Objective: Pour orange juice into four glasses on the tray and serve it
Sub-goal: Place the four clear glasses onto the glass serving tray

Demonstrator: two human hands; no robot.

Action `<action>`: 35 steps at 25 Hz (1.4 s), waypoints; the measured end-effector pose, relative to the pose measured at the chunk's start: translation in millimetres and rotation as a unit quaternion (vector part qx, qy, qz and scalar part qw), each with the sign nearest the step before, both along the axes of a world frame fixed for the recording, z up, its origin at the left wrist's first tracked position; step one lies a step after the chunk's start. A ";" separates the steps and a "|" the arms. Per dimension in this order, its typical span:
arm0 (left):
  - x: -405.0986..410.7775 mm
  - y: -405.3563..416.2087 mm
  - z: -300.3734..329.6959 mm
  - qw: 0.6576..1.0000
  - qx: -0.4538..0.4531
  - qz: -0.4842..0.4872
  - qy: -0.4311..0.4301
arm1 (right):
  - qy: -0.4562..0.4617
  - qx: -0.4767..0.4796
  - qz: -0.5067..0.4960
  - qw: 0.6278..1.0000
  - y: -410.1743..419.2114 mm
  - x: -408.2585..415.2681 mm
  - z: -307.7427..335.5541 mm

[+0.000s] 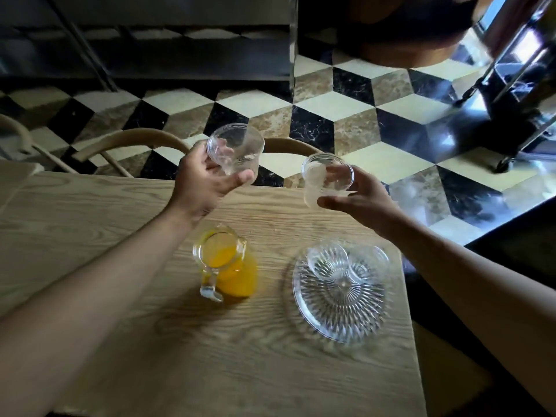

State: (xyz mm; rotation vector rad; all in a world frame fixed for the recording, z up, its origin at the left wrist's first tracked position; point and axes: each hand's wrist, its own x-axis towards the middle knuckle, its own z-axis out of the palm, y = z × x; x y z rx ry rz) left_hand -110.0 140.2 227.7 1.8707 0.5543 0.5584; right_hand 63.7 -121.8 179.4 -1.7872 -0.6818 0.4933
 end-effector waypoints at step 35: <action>-77.7 -218.8 -216.1 0.985 -0.049 -0.012 0.164 | 0.047 -0.111 -0.127 0.985 -170.6 -136.3 -152.2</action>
